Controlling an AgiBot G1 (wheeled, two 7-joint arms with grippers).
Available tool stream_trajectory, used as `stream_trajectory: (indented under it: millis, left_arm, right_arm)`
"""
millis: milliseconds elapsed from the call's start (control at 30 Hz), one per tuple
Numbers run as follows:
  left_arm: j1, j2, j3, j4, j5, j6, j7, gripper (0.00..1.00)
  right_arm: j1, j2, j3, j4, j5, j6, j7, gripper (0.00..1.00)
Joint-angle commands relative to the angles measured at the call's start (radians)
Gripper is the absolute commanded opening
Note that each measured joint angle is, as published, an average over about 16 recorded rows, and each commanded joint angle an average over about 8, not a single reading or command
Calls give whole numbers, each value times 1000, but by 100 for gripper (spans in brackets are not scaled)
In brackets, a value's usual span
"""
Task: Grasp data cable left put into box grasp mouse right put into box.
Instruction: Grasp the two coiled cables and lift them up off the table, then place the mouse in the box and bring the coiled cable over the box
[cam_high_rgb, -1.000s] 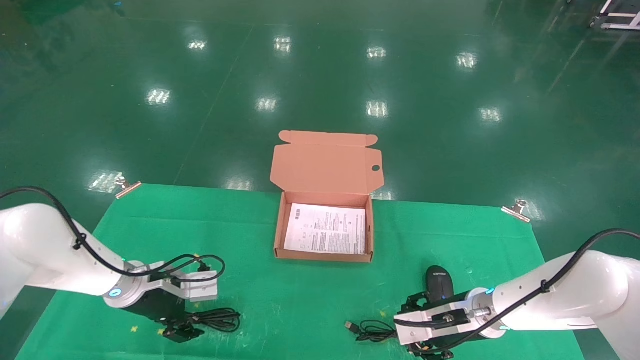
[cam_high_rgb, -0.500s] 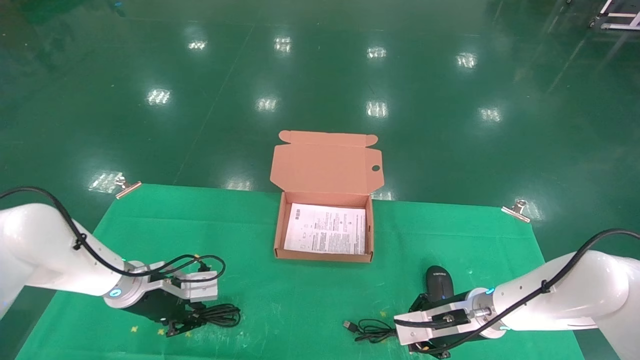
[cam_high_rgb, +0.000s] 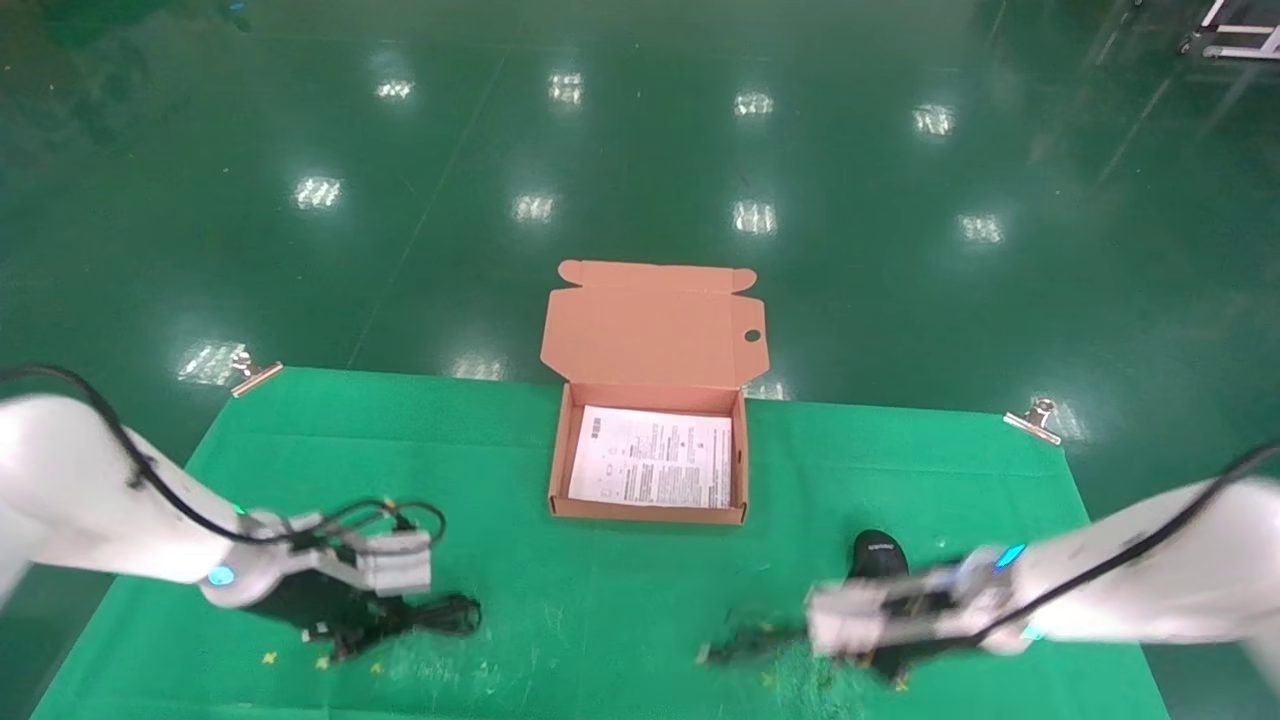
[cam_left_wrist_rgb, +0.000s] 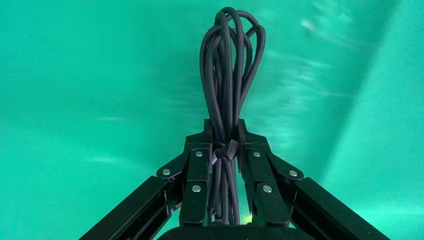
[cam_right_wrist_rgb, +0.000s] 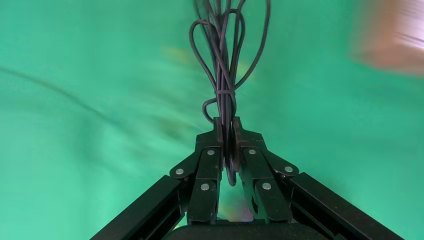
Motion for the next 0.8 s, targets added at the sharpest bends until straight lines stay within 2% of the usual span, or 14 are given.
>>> stream_trajectory:
  millis: [33,200,367,567,800]
  left_arm:
    - [-14,-15,-9,-19,-13,6,14,0]
    - [-39,-65,-30,-207,-2,-39,-12,0]
    - [-43,-83,-43,-389,57,-119,-97,0]
    - [-60,-52,-48,-497,156,-203,-206,0]
    - [-80,-8,-42,-541,229,-233,-267,0]
  right_arm:
    - [16,32,21,24,17,2,22,0]
    - [85,84,67,168,10,36,106,0]
    - [170,45,92,227,-15,89,142,0]
    - [269,-79,104,133,-16,157,92,0]
    - [354,-217,119,-64,30,223,-40,0]
